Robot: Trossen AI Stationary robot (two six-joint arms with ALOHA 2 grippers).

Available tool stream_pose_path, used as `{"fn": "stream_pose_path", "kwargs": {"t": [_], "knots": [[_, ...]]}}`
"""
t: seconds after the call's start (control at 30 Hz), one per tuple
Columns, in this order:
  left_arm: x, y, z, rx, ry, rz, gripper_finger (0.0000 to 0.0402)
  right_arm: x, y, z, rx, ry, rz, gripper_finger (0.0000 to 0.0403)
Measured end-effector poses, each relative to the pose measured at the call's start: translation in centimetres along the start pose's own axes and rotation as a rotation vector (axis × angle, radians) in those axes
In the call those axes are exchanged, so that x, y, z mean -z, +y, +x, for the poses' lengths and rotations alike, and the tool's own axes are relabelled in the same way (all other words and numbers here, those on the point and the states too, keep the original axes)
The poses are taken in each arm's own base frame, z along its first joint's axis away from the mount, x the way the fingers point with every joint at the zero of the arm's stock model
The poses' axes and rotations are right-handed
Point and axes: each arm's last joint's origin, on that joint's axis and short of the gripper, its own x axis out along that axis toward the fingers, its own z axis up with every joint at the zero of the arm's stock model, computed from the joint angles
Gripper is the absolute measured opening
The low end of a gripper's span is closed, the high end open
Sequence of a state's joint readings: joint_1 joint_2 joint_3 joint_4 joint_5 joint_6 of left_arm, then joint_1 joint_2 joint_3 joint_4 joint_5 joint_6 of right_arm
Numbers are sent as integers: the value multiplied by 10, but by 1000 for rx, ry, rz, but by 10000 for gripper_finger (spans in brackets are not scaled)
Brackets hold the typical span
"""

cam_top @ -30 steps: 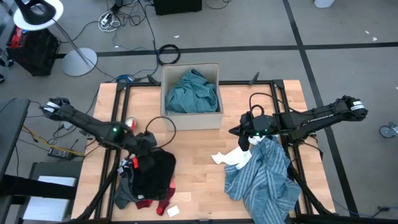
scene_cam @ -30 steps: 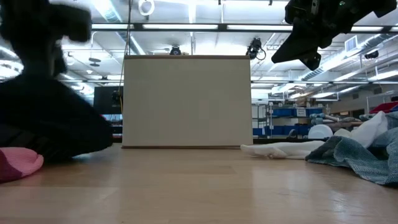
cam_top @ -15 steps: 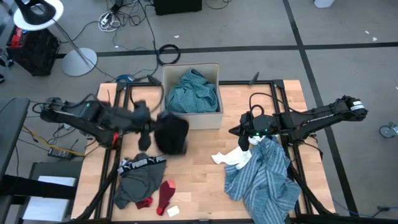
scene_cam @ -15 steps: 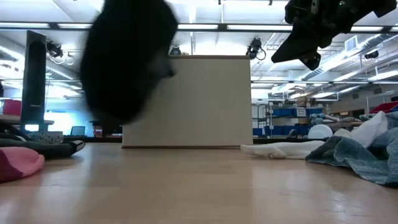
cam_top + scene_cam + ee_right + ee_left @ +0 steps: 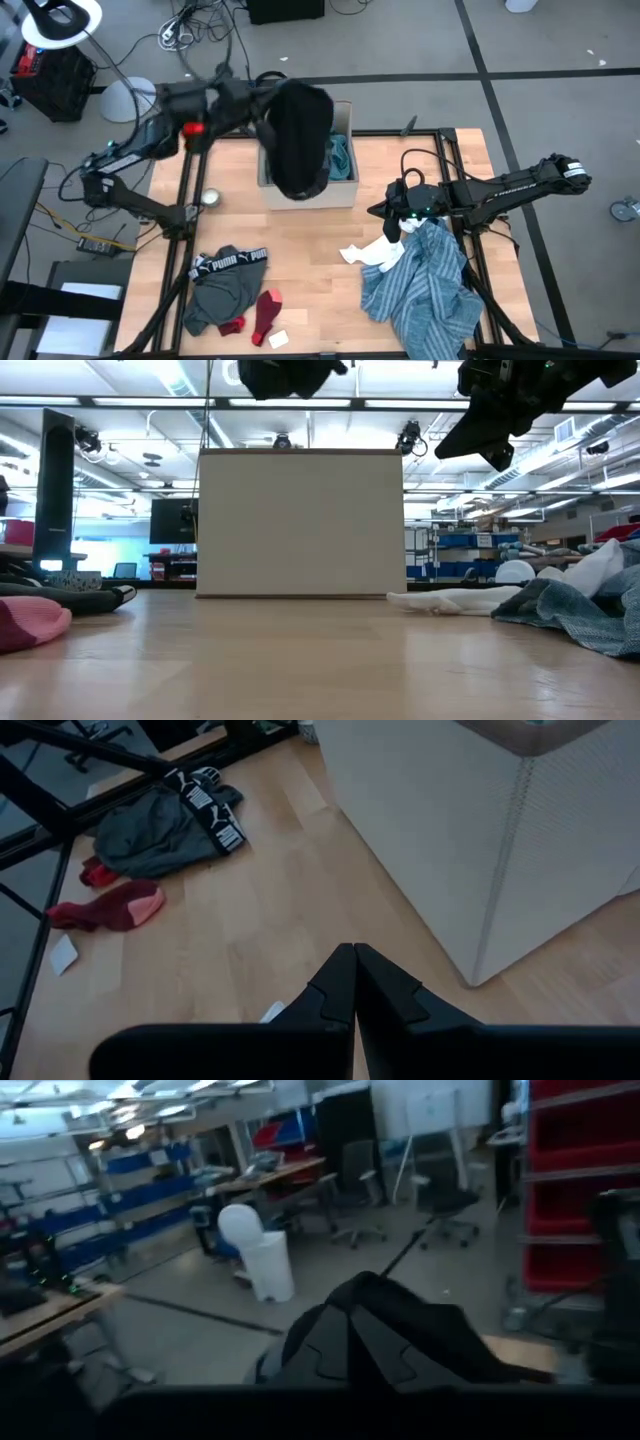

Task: Sort clothes
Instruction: Put the black underwear into the laundry organizer

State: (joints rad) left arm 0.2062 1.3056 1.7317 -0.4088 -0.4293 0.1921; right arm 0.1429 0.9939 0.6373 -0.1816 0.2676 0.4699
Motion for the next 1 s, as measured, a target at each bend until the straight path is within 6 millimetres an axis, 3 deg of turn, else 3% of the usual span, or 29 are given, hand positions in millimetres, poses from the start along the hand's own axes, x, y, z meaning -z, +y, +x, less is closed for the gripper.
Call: {"fn": "stream_pose_path", "kwargs": {"t": [0.17,0.43,0.7,1.0], "knots": [[18,2,29,39,118,11,0,0,0,0,0,0,-4,4],[61,-15,53,114,427,36,18,0,0,0,0,1,-20,8],[119,-21,89,52,772,-23,78,0,0,0,1,0,-27,4],[178,-36,135,94,958,53,138,0,0,0,0,-1,-26,7]]}}
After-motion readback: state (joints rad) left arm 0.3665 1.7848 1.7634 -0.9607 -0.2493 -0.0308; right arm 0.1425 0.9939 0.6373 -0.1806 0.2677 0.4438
